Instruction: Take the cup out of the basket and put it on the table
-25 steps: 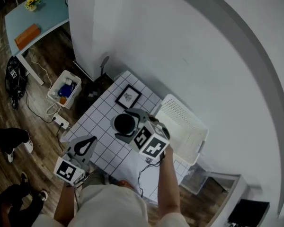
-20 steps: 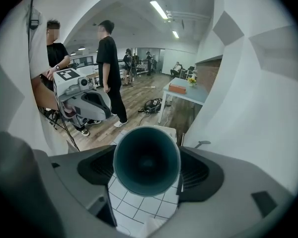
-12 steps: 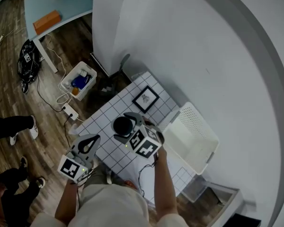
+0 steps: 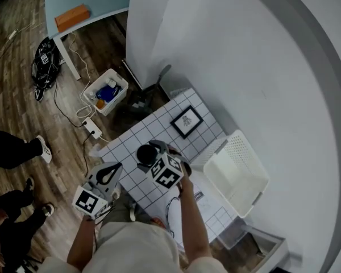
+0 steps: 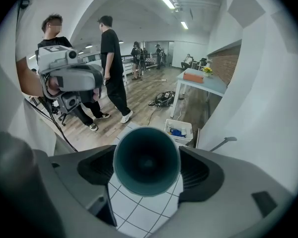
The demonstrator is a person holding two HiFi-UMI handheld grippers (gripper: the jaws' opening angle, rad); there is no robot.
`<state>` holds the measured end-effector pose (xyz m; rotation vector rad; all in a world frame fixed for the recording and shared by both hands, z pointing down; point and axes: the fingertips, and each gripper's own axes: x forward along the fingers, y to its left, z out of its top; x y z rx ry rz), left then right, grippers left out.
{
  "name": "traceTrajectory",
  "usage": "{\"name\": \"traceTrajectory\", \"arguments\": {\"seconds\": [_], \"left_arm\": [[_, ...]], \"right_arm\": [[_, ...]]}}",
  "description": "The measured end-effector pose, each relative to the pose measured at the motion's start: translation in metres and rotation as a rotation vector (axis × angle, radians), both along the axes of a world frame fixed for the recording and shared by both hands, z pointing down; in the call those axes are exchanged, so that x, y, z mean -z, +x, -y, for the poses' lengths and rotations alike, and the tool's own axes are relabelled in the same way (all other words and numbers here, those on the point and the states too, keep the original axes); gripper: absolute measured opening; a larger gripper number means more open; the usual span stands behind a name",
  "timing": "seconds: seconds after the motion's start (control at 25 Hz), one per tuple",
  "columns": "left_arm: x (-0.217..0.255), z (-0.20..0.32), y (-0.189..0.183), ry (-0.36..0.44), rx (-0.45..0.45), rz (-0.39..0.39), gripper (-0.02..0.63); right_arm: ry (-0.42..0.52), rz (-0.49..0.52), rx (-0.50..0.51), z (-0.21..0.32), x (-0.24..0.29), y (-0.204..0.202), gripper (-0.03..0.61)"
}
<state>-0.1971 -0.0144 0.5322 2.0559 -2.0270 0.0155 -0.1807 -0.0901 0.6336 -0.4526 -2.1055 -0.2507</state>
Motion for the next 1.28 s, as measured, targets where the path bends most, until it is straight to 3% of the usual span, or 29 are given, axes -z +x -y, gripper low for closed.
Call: {"name": "traceTrajectory", "arguments": {"seconds": [0.52,1.28], "left_arm": [[-0.003,-0.009,-0.006,-0.009,0.056,-0.026,0.001],[-0.001,0.0,0.005,-0.013,0.019,-0.011,0.002]], "right_arm": [[0.005,-0.065,0.043,-0.011,-0.047,-0.001,0.388],[0.038,-0.05,0.068,-0.019,-0.059,0.001,0.388]]}}
